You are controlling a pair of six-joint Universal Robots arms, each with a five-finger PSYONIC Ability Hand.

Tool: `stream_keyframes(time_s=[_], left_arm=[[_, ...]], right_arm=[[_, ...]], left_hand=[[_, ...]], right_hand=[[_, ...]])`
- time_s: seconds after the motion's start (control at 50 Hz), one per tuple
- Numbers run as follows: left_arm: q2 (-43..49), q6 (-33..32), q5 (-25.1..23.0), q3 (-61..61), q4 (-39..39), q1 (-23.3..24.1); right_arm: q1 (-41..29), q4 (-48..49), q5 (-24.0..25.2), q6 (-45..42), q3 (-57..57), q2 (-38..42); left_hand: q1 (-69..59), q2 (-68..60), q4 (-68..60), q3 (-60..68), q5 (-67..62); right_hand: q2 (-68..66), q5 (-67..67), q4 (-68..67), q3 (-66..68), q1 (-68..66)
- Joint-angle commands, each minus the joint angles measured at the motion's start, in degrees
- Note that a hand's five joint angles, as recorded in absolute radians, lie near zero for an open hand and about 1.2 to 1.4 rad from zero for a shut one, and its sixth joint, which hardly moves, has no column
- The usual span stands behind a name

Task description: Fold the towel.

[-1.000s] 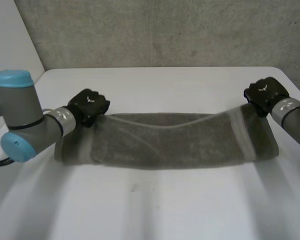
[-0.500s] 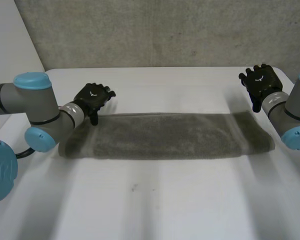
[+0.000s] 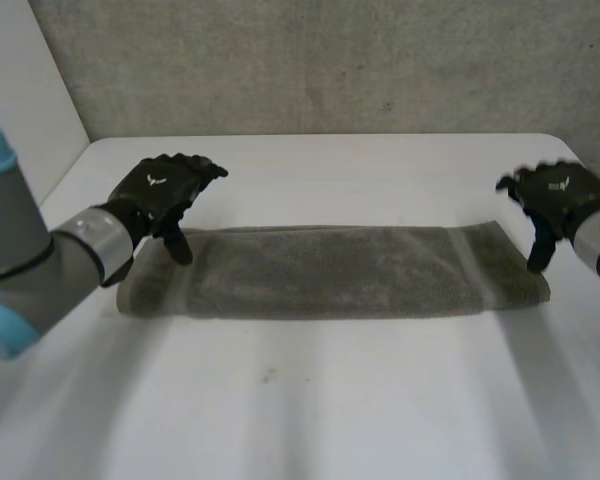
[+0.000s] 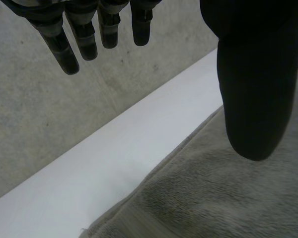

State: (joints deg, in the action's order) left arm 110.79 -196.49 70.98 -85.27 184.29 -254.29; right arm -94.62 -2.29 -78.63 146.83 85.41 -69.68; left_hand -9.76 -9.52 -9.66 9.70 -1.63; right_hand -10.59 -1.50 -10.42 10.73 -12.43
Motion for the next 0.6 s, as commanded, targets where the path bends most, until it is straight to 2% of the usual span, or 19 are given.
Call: stream_keyframes(time_s=[0.02, 0.08, 0.2, 0.42, 0.46, 0.58, 0.6], left_arm=[[-8.0, 3.1, 2.9, -14.5, 13.2, 0.1], [-8.8, 5.1, 4.8, -17.1, 17.2, 0.1], [-9.1, 6.4, 6.1, -18.6, 19.6, -0.1], [-9.0, 6.5, 6.1, -19.5, 20.2, 0.0], [-8.9, 6.5, 6.2, -19.5, 20.2, 0.0], [-8.9, 6.6, 6.2, -19.5, 20.2, 0.0], [-8.8, 6.6, 6.2, -19.5, 20.2, 0.0]], right_arm=[[3.1, 1.9, 5.5, -0.3, 7.9, 0.3], [4.4, 6.4, 7.3, -0.2, 10.3, 2.0], [4.8, 13.6, 7.2, -1.5, 11.4, 7.4], [6.6, 16.5, 7.3, -4.9, 10.1, 10.4], [6.9, 16.5, 7.3, -5.2, 9.5, 11.3], [7.0, 16.4, 7.5, -5.2, 8.5, 12.5], [7.2, 16.4, 7.4, -5.3, 8.3, 12.8]], left_hand=[[-0.5, -0.7, -0.6, 0.5, 1.4], [-0.6, -0.9, -0.7, 0.7, 1.2], [-0.5, -0.7, -0.6, 0.5, 1.4], [-0.5, -0.7, -0.6, 0.5, 1.4], [-0.3, -0.5, -0.4, 0.4, 1.6], [-0.2, -0.5, -0.3, 0.3, 1.6], [-0.2, -0.5, -0.3, 0.3, 1.6]], right_hand=[[-12.9, -12.0, -13.1, 12.8, -11.1], [-22.2, -21.3, -22.3, 22.0, -20.3], [-27.4, -26.5, -27.6, 27.2, -25.5], [-37.8, -36.9, -38.0, 37.7, -36.0], [-47.7, -46.8, -47.9, 47.6, -45.9], [-55.5, -54.6, -55.7, 55.4, -53.7], [-61.0, -60.1, -61.2, 60.9, -59.2]])
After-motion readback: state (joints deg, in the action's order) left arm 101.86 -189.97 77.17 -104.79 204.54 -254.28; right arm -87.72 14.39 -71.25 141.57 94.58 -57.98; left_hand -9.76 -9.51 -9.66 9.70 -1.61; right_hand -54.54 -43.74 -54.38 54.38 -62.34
